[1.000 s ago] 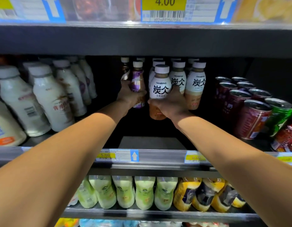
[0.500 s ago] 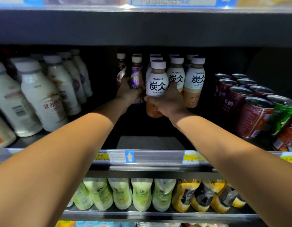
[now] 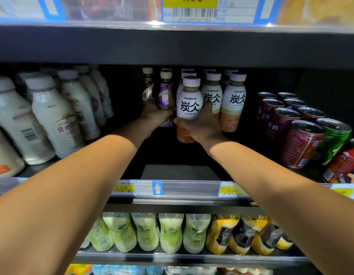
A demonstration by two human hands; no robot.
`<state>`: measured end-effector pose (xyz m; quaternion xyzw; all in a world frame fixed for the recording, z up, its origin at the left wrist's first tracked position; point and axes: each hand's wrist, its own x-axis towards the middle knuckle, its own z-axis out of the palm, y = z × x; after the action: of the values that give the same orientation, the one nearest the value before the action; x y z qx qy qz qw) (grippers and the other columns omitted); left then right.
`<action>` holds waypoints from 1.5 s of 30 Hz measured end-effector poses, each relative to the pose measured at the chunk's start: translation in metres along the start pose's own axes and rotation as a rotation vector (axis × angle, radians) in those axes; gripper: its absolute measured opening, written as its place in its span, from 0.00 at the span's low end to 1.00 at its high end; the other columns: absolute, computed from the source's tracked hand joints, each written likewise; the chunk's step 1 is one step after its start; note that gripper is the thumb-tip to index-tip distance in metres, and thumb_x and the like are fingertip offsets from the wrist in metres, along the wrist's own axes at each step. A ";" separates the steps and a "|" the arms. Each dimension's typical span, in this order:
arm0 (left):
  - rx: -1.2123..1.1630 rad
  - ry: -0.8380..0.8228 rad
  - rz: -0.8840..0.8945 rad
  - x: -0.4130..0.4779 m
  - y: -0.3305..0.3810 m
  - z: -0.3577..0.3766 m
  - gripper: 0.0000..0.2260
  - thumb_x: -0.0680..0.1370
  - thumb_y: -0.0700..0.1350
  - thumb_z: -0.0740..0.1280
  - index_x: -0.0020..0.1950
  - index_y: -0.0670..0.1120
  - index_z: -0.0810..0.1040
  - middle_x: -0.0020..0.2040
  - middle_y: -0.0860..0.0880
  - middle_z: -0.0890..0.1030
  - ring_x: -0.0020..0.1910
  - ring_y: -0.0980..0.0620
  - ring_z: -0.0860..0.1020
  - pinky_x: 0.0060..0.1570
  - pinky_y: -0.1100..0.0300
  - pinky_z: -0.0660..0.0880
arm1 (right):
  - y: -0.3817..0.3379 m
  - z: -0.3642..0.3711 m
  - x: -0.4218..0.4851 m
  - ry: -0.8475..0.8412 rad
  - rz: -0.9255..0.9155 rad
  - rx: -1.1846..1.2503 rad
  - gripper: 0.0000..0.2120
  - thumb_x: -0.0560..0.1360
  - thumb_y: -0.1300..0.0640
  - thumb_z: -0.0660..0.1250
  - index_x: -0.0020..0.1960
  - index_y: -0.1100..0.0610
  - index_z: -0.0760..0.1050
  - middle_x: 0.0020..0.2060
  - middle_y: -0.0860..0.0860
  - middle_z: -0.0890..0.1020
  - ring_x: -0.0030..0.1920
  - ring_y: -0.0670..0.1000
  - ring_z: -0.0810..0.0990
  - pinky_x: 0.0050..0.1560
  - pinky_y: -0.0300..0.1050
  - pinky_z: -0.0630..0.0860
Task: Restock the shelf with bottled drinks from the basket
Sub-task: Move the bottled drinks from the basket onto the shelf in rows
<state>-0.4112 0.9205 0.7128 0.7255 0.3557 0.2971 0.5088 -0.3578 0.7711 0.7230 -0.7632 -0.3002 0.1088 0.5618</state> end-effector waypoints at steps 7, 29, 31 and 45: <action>0.313 -0.046 0.006 -0.049 0.022 -0.017 0.13 0.75 0.45 0.69 0.60 0.47 0.81 0.56 0.45 0.82 0.56 0.44 0.80 0.46 0.60 0.72 | -0.024 -0.026 -0.029 -0.048 0.015 -0.216 0.29 0.73 0.46 0.74 0.67 0.58 0.69 0.60 0.53 0.80 0.61 0.55 0.79 0.51 0.40 0.70; 0.985 -0.656 1.287 -0.420 0.092 0.239 0.13 0.79 0.53 0.55 0.42 0.49 0.75 0.37 0.50 0.78 0.37 0.46 0.80 0.32 0.55 0.71 | 0.116 -0.356 -0.372 0.264 0.382 -1.323 0.21 0.81 0.46 0.49 0.44 0.54 0.77 0.41 0.53 0.81 0.45 0.60 0.80 0.45 0.53 0.77; 1.025 -0.752 1.351 -0.438 0.092 0.285 0.13 0.83 0.55 0.52 0.51 0.50 0.73 0.48 0.50 0.78 0.49 0.47 0.79 0.39 0.54 0.68 | 0.132 -0.389 -0.390 0.252 0.509 -1.312 0.20 0.82 0.44 0.49 0.52 0.53 0.77 0.50 0.53 0.81 0.53 0.59 0.79 0.51 0.51 0.75; 1.121 -1.141 1.380 -0.540 0.076 0.646 0.08 0.82 0.46 0.57 0.45 0.50 0.72 0.50 0.48 0.80 0.45 0.47 0.75 0.41 0.55 0.64 | 0.318 -0.623 -0.446 0.235 1.064 -1.178 0.19 0.82 0.45 0.53 0.60 0.55 0.76 0.56 0.54 0.81 0.56 0.58 0.78 0.51 0.49 0.71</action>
<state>-0.1910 0.1209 0.5502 0.9340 -0.3395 -0.0699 -0.0867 -0.2923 -0.0409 0.5682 -0.9815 0.1568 0.1047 -0.0327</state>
